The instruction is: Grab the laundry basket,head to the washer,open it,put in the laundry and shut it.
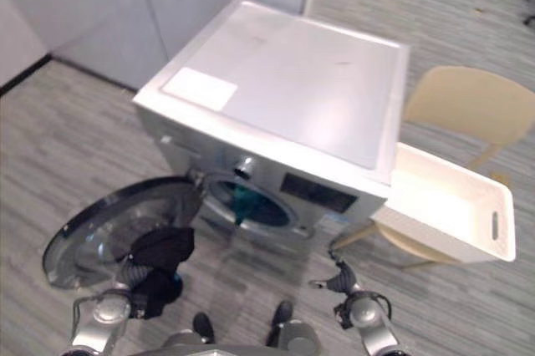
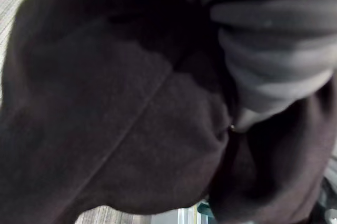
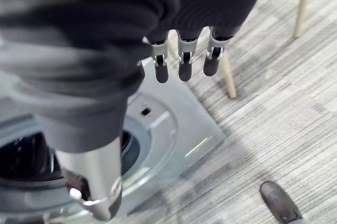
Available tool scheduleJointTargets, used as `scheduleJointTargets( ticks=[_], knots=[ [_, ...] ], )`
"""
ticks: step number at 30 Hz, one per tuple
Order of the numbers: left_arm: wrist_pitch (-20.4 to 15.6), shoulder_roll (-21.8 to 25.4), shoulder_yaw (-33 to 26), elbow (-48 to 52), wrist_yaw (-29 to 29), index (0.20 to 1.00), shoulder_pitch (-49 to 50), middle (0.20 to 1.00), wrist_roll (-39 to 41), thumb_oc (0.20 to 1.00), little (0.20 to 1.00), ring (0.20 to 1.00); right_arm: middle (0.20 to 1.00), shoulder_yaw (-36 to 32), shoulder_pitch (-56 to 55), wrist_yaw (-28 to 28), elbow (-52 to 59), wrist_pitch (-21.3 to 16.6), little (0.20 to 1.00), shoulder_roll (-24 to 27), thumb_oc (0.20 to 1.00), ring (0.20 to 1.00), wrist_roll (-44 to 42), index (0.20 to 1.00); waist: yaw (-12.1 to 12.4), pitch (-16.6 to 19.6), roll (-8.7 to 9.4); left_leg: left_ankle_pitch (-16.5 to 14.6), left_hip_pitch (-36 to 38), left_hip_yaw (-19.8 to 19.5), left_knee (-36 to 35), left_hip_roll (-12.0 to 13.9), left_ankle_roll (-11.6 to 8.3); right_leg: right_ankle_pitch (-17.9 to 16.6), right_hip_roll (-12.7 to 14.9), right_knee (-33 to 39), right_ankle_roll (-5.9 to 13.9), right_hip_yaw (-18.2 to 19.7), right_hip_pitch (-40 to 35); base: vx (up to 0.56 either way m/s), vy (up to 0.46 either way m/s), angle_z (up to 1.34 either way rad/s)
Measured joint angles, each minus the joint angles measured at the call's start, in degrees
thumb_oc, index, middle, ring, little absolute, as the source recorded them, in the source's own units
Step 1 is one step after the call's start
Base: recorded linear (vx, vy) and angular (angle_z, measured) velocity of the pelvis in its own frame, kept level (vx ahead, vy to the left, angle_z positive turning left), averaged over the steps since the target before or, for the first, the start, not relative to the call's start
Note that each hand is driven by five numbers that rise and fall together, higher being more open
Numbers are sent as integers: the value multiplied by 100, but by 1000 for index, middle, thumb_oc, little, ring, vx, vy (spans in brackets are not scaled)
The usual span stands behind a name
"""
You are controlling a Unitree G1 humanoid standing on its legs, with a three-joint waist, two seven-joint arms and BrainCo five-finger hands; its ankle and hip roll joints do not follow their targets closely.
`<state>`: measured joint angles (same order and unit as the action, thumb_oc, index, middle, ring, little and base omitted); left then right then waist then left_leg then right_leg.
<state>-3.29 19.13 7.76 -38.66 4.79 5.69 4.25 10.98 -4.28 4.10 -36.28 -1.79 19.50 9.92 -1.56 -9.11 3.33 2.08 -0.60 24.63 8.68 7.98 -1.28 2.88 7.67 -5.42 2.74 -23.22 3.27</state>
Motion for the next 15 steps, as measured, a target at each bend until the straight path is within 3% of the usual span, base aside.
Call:
scheduleJointTargets(
  ticks=[2, 3, 4, 5, 7, 8, 11, 12, 13, 15],
  knots=[
    [-2, -213, -246, -25, 38, 200, 170, 200, 26, 200, 200, 200, 1000, -39, 64, 102, -75, 18, 1000, 141, 1000, 1000, -138, 1000, 68, 93, -157, 126, -796, -1040, 2111, 374, -120, -157, -277, 352, -393, 499, -245, 66, 13, -144],
    [-3, -290, -177, -66, 45, 200, 177, 200, 66, 200, 200, 200, 1000, -33, 71, 102, -110, 30, 1000, 226, 1000, 1000, -143, 1000, 81, 93, -157, 1, -1118, -1380, 2615, 376, -288, -247, -341, 483, -525, 597, -277, 106, 77, -109],
    [-3, -363, -119, -74, 36, 200, 173, 200, 151, 200, 200, 200, 1000, -33, 84, 104, -106, 46, 1000, 266, 1000, 1000, -152, 1000, 90, 130, -219, -203, -1285, -1741, 2560, 201, -497, -273, -349, 524, -533, 713, -273, 155, 59, -76],
    [-4, -464, -112, -74, 33, 200, 143, 200, 241, 200, 200, 200, 1000, -39, 95, 114, -93, 57, 1000, 314, 1000, 1000, -163, 1000, 100, 135, -212, -381, -1236, -2094, 1655, -100, -567, -272, -308, 560, -533, 804, -258, 201, 91, -53],
    [-16, -560, -96, -66, 51, 200, -6, 200, 271, 200, 200, 200, 1000, 75, 86, 114, -200, 65, 1000, 292, 1000, 1000, -209, 1000, 98, 109, -197, -237, -1186, -2135, -29, -223, -507, -280, -449, 626, -528, 824, -375, 159, 112, -38],
    [-39, -561, -88, -53, 53, 200, -41, 200, 428, 200, 200, 200, 1000, 85, 101, 110, -273, 53, 1000, 247, 1000, 1000, -210, 1000, 116, 79, -162, -133, -1081, -2273, -462, -281, -487, -276, -528, 695, -523, 826, -461, 66, 129, -45],
    [-48, -556, -72, -49, 80, 200, 4, 200, 470, 200, 200, 200, 1000, 68, 200, 145, -299, 18, 1000, 243, 1000, 1000, -215, 1000, 188, 35, -179, 191, -1093, -2265, -459, -304, -312, -266, -719, 754, -517, 789, -511, -14, 122, -73],
    [-46, -585, 41, -30, 116, 200, 13, 200, 478, 200, 200, 200, 1000, 63, 271, 220, -294, -11, 1000, 327, 1000, 1000, -237, 1000, 65, -58, -343, 662, -1133, -2224, -399, -320, -241, -233, -880, 676, -506, 816, -467, -130, 216, -36],
    [-47, -532, 158, -10, 124, 200, -49, 200, 506, 200, 200, 200, 1000, 51, 330, 256, -313, 4, 1000, 324, 1000, 1000, -320, 1000, -8, -148, -422, 587, -1120, -2136, -444, -286, -153, -113, -881, 543, -421, 811, -420, -85, 114, -1],
    [-62, -520, 188, 171, 164, 200, -274, 200, 697, 200, 200, 200, 1000, 65, 318, 298, -334, 31, 1000, 254, 1000, 1000, -376, 1000, 32, -355, -277, 591, -1209, -2165, -610, -351, -126, 44, -758, 53, -320, 861, 17, -159, 145, 6]
  ],
)
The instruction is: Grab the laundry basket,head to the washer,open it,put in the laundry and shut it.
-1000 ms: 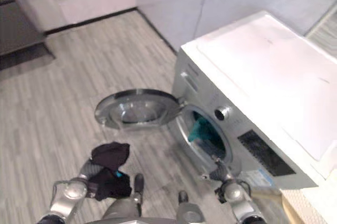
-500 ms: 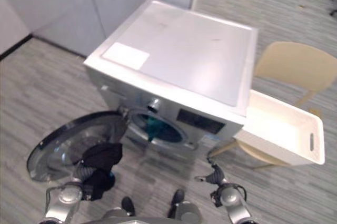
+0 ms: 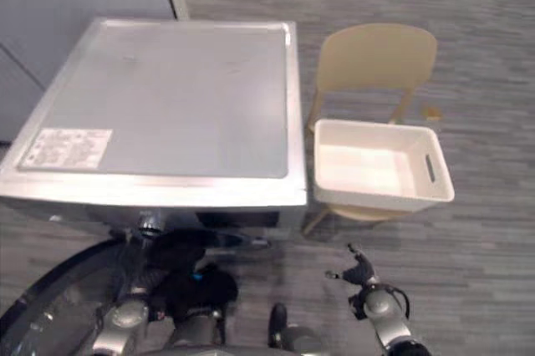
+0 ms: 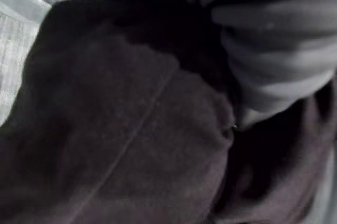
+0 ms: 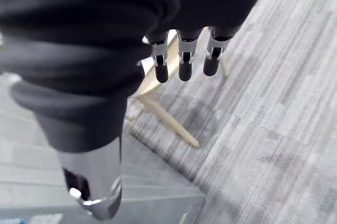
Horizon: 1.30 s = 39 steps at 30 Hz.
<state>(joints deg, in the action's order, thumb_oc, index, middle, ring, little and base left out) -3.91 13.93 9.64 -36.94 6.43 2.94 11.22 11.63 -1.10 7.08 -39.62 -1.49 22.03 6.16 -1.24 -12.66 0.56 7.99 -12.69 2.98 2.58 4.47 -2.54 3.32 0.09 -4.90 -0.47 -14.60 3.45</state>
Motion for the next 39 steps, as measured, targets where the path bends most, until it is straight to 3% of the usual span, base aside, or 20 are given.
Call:
scheduleJointTargets(
  ticks=[3, 6, 11, 16, 18, 19, 22, 23, 24, 25, 26, 28, 30, 33, 35, 38, 39],
  knots=[
    [-46, 72, 32, 92, 56, 200, -315, 200, 8, 200, 200, 200, 1000, 5, 212, 32, -41, -20, 1000, -212, 1000, 1000, -16, 1000, 62, -377, 208, -55, -246, 188, 24, -168, 146, 414, 248, -1002, 98, 233, 753, -172, 91, -16],
    [-70, 149, 69, 132, 108, 200, -593, 200, 223, 200, 200, 200, 1000, 21, 405, 26, 41, -20, 1000, -260, 1000, 1000, -53, 1000, 131, -716, 198, -41, -399, 190, 30, -356, 173, 616, 519, -1451, 187, 289, 1077, -124, 13, 10],
    [-132, 253, 55, 312, 294, 200, -676, 200, 621, 200, 200, 200, 1000, 34, 724, 102, 68, -88, 1000, -288, 1000, 1000, -86, 1000, 183, -959, 247, -37, -797, 112, 191, -446, 190, 786, 602, -1933, 200, 292, 1568, -193, -73, 13],
    [-258, -100, -18, 474, 643, 200, -1364, 200, 1581, 200, 200, 200, 1000, 182, 1239, 322, 255, -87, 1000, -310, 1000, 1000, -281, 1000, 288, -1449, 292, -136, -1867, -17, 1007, -440, 234, 1006, 745, -3179, -19, 238, 2684, -172, -89, 30],
    [-321, -179, 8, 563, 853, 200, -1808, 200, 1986, 200, 200, 200, 1000, 234, 1489, 493, 538, -101, 1000, -310, 1000, 1000, -291, 1000, 282, -1546, 346, -357, -2574, 75, 1760, -345, 231, 1160, 847, -3884, -216, 259, 3360, -174, -27, 19],
    [-358, -169, -32, 567, 953, 200, -2058, 200, 2047, 200, 200, 200, 1000, 244, 1629, 560, 612, -141, 1000, -313, 1000, 1000, -313, 1000, 269, -1646, 395, -452, -2769, 133, 2043, -329, 212, 1374, 896, -4020, -222, 249, 3502, -143, 2, 9],
    [-499, -64, -157, 679, 1260, 200, -2672, 200, 2336, 200, 200, 200, 1000, 280, 1951, 696, 841, -147, 1000, -246, 1000, 1000, -433, 1000, 138, -1711, 382, -789, -3628, 107, 3069, -168, 165, 1545, 907, -4840, -366, 271, 4241, -80, 21, -9],
    [-533, 149, -192, 685, 1432, 200, -3237, 200, 2406, 200, 200, 200, 1000, 263, 2084, 729, 1018, -189, 1000, -127, 1000, 1000, -447, 1000, 78, -1711, 383, -906, -4188, 141, 3522, -86, 135, 1696, 915, -5251, -487, 348, 4815, -48, 20, -17],
    [-583, 270, -279, 683, 1487, 200, -3541, 200, 2402, 200, 200, 200, 1000, 236, 2165, 742, 1068, -241, 1000, -76, 1000, 1000, -447, 1000, 38, -1741, 370, -906, -4398, 138, 3625, -85, 125, 1739, 927, -5350, -445, 371, 5056, -25, 18, -12],
    [-606, 392, -362, 674, 1576, 200, -3780, 200, 2406, 200, 200, 200, 1000, 245, 2228, 762, 1079, -246, 1000, -41, 1000, 1000, -454, 1000, -42, -1761, 395, -1117, -4630, 129, 3869, -103, 64, 1709, 971, -5457, -425, 383, 5268, -19, 21, -20],
    [-616, 700, -438, 652, 1769, 200, -4170, 200, 2406, 200, 200, 200, 1000, 241, 2189, 757, 1227, -258, 1000, 44, 1000, 1000, -457, 1000, -117, -1797, 390, -1491, -4858, 75, 4781, -19, 208, 1750, 950, -5823, -483, 435, 5607, -1, 10, -22],
    [-644, 1137, -548, 454, 1966, 200, -4824, 200, 2404, 200, 200, 200, 1000, 239, 2123, 763, 1384, -326, 1000, 162, 1000, 1000, -513, 1000, -302, -1814, 372, -1576, -5182, 158, 4907, 105, 165, 1755, 947, -5966, -458, 464, 5942, -1, 5, -19],
    [-639, 1898, -556, 172, 2210, 200, -5966, 200, 2416, 200, 200, 200, 1000, 214, 2016, 756, 1654, -404, 1000, 343, 1000, 1000, -519, 1000, -405, -1816, 370, -1575, -5644, 161, 4940, 193, 165, 1733, 879, -5986, -433, 454, 6410, 11, 4, -22],
    [-629, 2306, -51, -118, 2541, 200, -6805, 200, 2347, 200, 200, 200, 1000, 224, 1968, 729, 1664, -558, 1000, 426, 1000, 1000, -588, 1000, -579, -1813, 350, -1574, -5948, 228, 4965, 270, 168, 1678, 887, -6036, -378, 455, 6723, 27, 24, -5],
    [-697, 2570, 409, -292, 2692, 200, -7414, 200, 2129, 200, 200, 200, 1000, 233, 2004, 671, 1683, -654, 1000, 517, 1000, 1000, -684, 1000, -606, -1802, 347, -1811, -6180, 73, 5537, 266, 266, 1676, 908, -6044, -379, 434, 6954, 42, 35, -16],
    [-690, 2753, 959, -356, 2743, 200, -8304, 200, 2112, 200, 200, 200, 1000, 232, 2024, 645, 1835, -736, 1000, 684, 1000, 1000, -739, 1000, -692, -1793, 319, -1850, -6355, 88, 5498, 286, 198, 1582, 956, -6087, -289, 443, 7239, 51, 40, 5],
    [-733, 2739, 1453, -331, 2703, 200, -8970, 200, 1886, 200, 200, 200, 1000, 213, 2065, 638, 1841, -748, 1000, 740, 1000, 1000, -750, 1000, -737, -1794, 319, -1779, -6497, 119, 5471, 283, 266, 1388, 968, -6027, -344, 432, 7358, 49, 41, 17]
  ],
)
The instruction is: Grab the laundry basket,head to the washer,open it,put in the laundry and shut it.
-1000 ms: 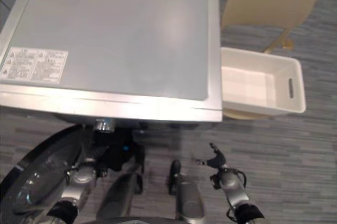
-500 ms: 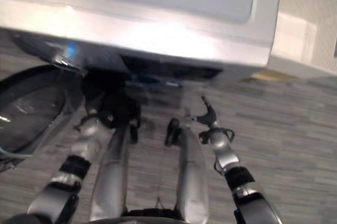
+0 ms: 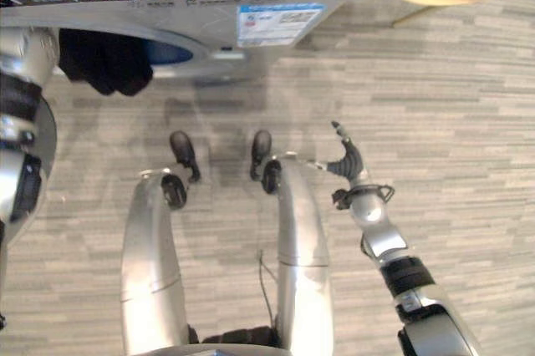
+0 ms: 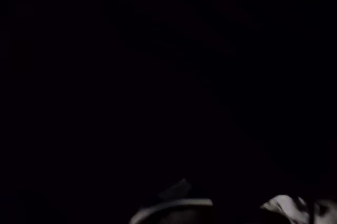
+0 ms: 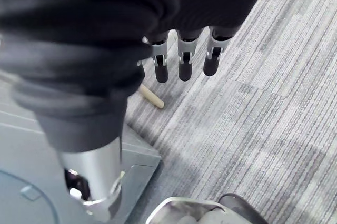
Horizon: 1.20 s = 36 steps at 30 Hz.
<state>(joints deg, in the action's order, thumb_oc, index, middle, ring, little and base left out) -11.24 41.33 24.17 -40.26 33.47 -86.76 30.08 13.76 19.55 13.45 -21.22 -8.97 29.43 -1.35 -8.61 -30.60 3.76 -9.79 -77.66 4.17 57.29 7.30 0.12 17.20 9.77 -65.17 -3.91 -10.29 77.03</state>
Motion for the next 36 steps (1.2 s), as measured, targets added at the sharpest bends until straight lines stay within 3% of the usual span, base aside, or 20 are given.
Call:
scheduleJointTargets(
  ticks=[2, 3, 4, 5, 9, 15, 22, 26, 33, 34, 35, 36],
  knots=[
    [-120, -27, 238, 188, -52, 200, -66, 200, -179, 200, 200, 200, 1000, 1, 23, -5, 40, -42, 1000, 7, 1000, 1000, -18, 1000, 16, 0, 1, 19, -21, 18, -15, -6, 37, -56, -8, 33, -39, 15, 15, 62, 42, 8],
    [-117, -38, 369, 233, -72, 351, -66, 351, -222, 351, 351, 351, 1000, -1, 30, -6, 34, -57, 1000, 10, 1000, 1000, -46, 1000, 57, 0, 1, 16, -26, 29, -13, -10, 34, -59, -8, 37, -43, 26, 15, 43, 27, 3],
    [-107, -155, 437, 252, -78, 351, -67, 351, -288, 351, 351, 351, 1000, 2, 37, -11, 49, -61, 1000, 10, 1000, 1000, -102, 1000, 69, 4, 7, -10, -34, 53, -24, -13, 57, -57, -6, 56, -45, 53, 36, 35, 29, 4],
    [-35, -182, 554, 248, -96, 1000, -64, 1000, -430, 1000, 1000, 1000, 1000, 18, 146, -85, -2, -74, 1000, -14, 1000, 1000, -119, 1000, 80, 17, 18, 4, -5, 124, -14, -29, 49, -71, -9, 39, -25, 145, 41, 43, 17, -3],
    [51, -162, 992, 143, -328, 1000, 94, 1000, -1369, 1000, 1000, 1000, 1000, 21, 182, -166, -2, -187, 1000, -14, 1000, 1000, -126, 1000, 44, 333, -5, -88, -245, 305, 79, 5, 172, -114, -44, 19, 53, 341, 362, 40, 32, -13],
    [309, 43, 1267, -217, -922, 1000, 1091, 1000, -2439, 1000, 1000, 1000, 1000, 13, 74, -217, -9, -229, 1000, -27, 1000, 1000, -127, 1000, -49, 387, -35, -305, -335, 379, 354, 74, 255, -113, -104, -120, 81, 466, 473, 22, -19, -14],
    [516, 623, 1110, -159, -1037, 1000, 2076, 1000, -3895, 1000, 1000, 1000, 1000, -76, -224, -244, -7, -307, 1000, -29, 1000, 1000, -109, 1000, 217, 393, -44, -191, -320, 274, 209, 5, 167, -57, -66, -182, -14, 396, 481, -3, -44, 10],
    [660, 556, 927, -163, -974, 1000, 2668, 1000, -4378, 1000, 1000, 1000, 1000, -179, -214, -240, -4, -384, 1000, -28, 1000, 1000, -100, 1000, 279, 442, -114, -155, -320, 265, 167, -4, 184, -56, -37, -170, -20, 359, 479, -22, -17, 6],
    [1030, -344, 1220, -1515, -942, 1000, 2572, 1000, -5360, 1000, 1000, 1000, 1000, -183, -236, -234, 12, -390, 1000, 57, 1000, 1000, -113, 1000, 203, 776, -112, -182, -555, 162, 245, -25, 148, -34, -16, -166, -34, 264, 611, -15, 0, 1],
    [1060, -413, 1237, -1598, -957, 787, 2549, 787, -5374, 787, 787, 787, 1000, -160, -237, -236, 16, -390, 1000, 102, 1000, 1000, -123, 1000, 188, 787, -107, -195, -562, 154, 276, -20, 158, -33, -23, -170, -31, 265, 611, -15, 17, -7],
    [1078, -417, 1229, -1623, -970, 325, 2532, 325, -5373, 325, 325, 325, 1000, -168, -237, -241, 15, -388, 1000, 121, 1000, 1000, -129, 1000, 163, 796, -104, -201, -568, 155, 285, -18, 160, -27, -25, -172, -18, 267, 612, -25, 14, -5],
    [1083, -402, 1240, -1627, -1041, 200, 2559, 200, -5374, 200, 200, 200, 1000, -185, -255, -238, 13, -381, 1000, 137, 1000, 1000, -143, 1000, 96, 812, -101, -202, -588, 154, 297, -18, 164, -36, -29, -169, -3, 271, 624, -31, 19, -5]
  ],
)
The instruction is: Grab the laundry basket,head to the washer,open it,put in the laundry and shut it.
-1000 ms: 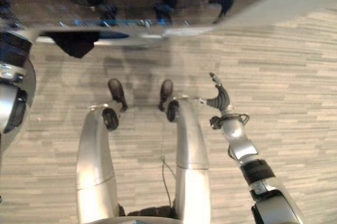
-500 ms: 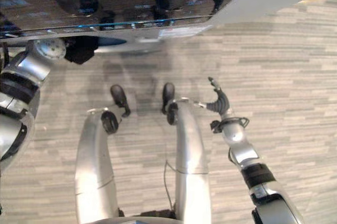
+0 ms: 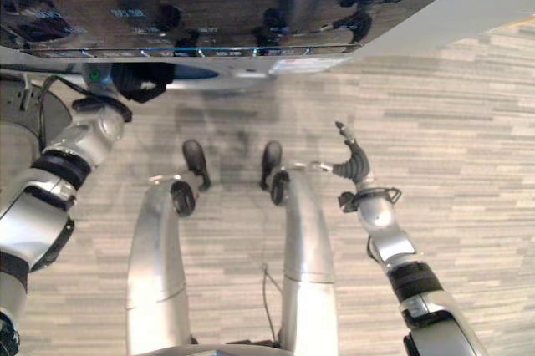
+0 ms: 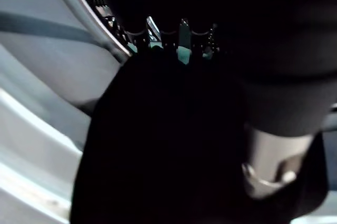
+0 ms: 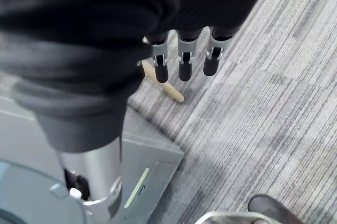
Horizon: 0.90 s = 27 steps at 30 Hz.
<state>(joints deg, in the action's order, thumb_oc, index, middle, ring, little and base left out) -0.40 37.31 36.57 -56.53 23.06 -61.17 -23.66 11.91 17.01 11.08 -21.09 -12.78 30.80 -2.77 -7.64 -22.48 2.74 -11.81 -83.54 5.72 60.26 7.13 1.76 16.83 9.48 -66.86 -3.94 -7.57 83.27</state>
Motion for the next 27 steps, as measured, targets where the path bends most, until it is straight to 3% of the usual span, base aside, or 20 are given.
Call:
scheduleJointTargets(
  ticks=[3, 9, 14, 19, 20, 21, 23, 24, 27],
  knots=[
    [-17, -127, -267, 144, -54, 200, -35, 200, 192, 200, 200, 200, 1000, 8, -121, 2, -14, 21, 1000, 2, 1000, 1000, 1, 1000, -23, 109, 9, -16, -91, -1, 46, 28, 17, -12, -40, 11, 25, 12, 86, -4, 4, -6],
    [-250, -189, -505, 614, -149, 200, -16, 200, 1322, 200, 200, 200, 1000, 154, -139, 40, -32, 108, 1000, -57, 1000, 1000, 6, 1000, -114, 109, 9, -49, -95, 8, 68, 31, 35, -18, -54, 21, 48, 33, 87, 0, -1, -2],
    [-490, -437, -1606, 1318, -136, 200, 242, 200, 3393, 200, 200, 200, 1000, 56, -121, 124, -28, 147, 1000, -506, 1000, 1000, 4, 1000, -157, 109, 10, -31, -54, 35, -15, 23, 27, -21, -51, 45, 44, 50, 83, 0, 0, 0],
    [-752, -405, -2187, 1714, 482, 200, 61, 200, 4377, 200, 200, 200, 1000, 100, -105, 133, -11, 163, 1000, -533, 1000, 1000, 2, 1000, -167, 109, 9, 8, 171, 148, -219, 23, 30, -54, -47, 189, 91, 117, -62, -5, 24, 0],
    [-809, -407, -2327, 1868, 745, 366, -34, 366, 4372, 366, 366, 366, 1000, 134, -84, 133, -10, 152, 1000, -531, 1000, 1000, 2, 1000, -177, 110, 9, 35, 195, 155, -283, 20, 32, -70, -63, 254, 116, 120, -85, -22, 38, -2],
    [-922, -403, -2395, 1961, 930, 1000, -120, 1000, 4365, 1000, 1000, 1000, 1000, 157, -75, 132, -12, 147, 1000, -528, 1000, 1000, 2, 1000, -178, 110, 9, 53, 223, 155, -317, 18, 25, -81, -68, 292, 128, 116, -120, -20, 54, -1],
    [-986, -284, -2384, 1985, 1196, 1000, -417, 1000, 4359, 1000, 1000, 1000, 1000, 199, -77, 121, 3, 116, 1000, -497, 1000, 1000, -4, 1000, -198, 110, 9, 72, 332, 170, -412, 10, 7, -107, -69, 405, 137, 115, -235, -21, 72, -3],
    [-1001, 3, -2191, 1900, 1209, 1000, -678, 1000, 4353, 1000, 1000, 1000, 1000, 188, -74, 110, 30, 80, 1000, -455, 1000, 1000, -8, 1000, -218, 110, 8, 112, 393, 175, -521, 5, -14, -147, -96, 536, 188, 115, -296, -12, 76, -5],
    [-1037, 193, -2052, 1895, 1024, 1000, -674, 1000, 4311, 1000, 1000, 1000, 1000, 180, -74, 33, 39, 80, 1000, -436, 1000, 1000, -9, 1000, -250, 112, 4, 110, 497, 178, -558, -5, -13, -173, -95, 606, 188, 110, -420, -11, 60, -2]
  ],
)
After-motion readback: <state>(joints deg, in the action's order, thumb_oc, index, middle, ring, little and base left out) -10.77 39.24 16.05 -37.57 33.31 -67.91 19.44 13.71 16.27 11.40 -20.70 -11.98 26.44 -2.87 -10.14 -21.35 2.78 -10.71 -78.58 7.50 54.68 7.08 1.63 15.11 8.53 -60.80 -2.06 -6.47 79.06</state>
